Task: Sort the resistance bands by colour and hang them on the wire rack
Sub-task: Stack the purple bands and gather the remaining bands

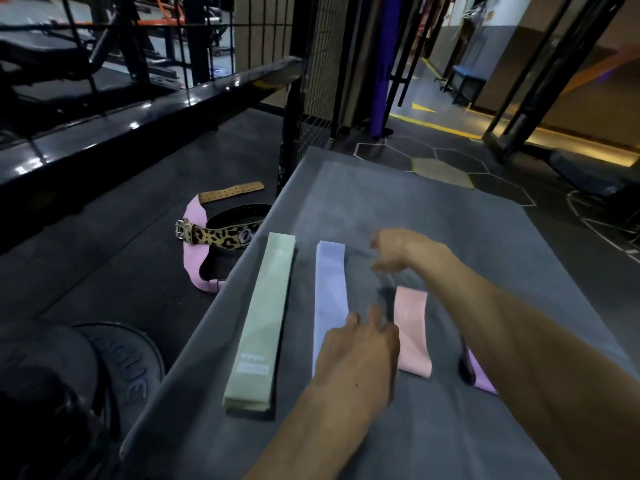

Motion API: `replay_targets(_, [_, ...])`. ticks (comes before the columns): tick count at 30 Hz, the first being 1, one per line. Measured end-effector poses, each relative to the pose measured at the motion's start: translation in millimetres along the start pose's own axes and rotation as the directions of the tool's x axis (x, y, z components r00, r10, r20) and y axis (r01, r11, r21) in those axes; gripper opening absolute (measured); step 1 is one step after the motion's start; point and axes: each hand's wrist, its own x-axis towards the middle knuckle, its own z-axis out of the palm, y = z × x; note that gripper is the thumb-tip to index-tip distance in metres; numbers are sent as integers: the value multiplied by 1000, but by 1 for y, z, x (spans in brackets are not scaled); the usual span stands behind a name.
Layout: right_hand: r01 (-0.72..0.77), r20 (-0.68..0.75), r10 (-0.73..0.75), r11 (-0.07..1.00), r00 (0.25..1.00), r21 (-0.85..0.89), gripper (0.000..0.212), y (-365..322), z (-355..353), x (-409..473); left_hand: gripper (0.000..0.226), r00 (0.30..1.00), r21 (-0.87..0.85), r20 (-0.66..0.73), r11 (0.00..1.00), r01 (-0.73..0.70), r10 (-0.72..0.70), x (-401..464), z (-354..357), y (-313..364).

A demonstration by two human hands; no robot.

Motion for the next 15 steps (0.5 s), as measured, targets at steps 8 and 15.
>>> replay_targets(8, [252,-87,-241,954,967,165,32,-50,10,57,19,997,-47,33,997,68,-66,3,-11,-26])
replay_targets(15, [305,-98,-293,942,951,143,15,-52,8,63,24,997,-67,42,996,64,-62,1,-15,-34])
